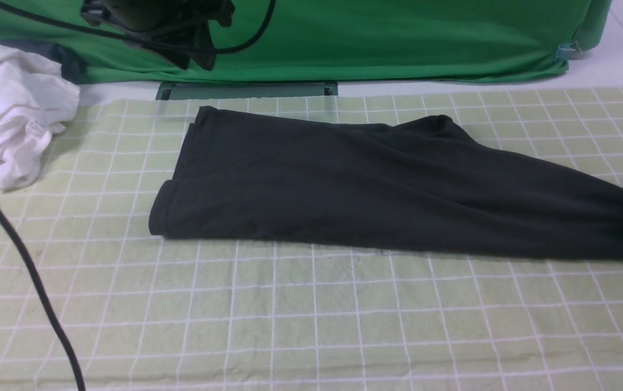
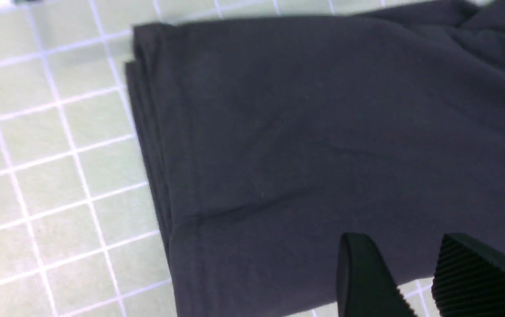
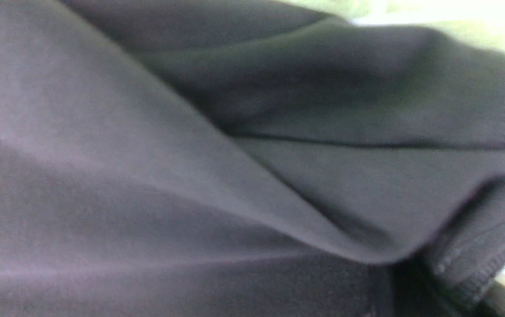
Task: Fold a long-sleeved shirt over a green coffee tablecloth.
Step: 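Fold the right end of the dark garment over onto its left end with the right gripper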
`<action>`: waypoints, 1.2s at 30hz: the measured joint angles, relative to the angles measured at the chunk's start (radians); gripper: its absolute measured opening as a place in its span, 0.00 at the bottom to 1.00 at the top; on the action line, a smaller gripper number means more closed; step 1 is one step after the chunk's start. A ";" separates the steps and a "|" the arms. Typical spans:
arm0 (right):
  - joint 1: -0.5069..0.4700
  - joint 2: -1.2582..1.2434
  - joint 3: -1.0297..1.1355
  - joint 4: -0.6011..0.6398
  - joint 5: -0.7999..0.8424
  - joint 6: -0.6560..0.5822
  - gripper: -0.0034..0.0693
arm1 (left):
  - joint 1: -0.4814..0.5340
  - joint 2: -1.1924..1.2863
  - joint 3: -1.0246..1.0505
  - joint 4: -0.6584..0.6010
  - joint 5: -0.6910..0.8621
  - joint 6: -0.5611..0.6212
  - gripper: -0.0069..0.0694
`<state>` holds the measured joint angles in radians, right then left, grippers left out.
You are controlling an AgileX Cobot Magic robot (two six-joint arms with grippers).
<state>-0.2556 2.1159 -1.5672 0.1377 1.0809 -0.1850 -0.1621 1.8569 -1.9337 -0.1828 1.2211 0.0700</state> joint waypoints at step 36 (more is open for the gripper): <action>0.860 -0.136 -0.217 0.263 -0.444 0.413 0.07 | 0.428 -0.161 0.390 -0.339 -0.108 0.255 0.15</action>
<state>0.6042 1.9794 -1.7841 0.4012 0.6369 0.2277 0.2656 1.6957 -1.5436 -0.5220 1.1129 0.3248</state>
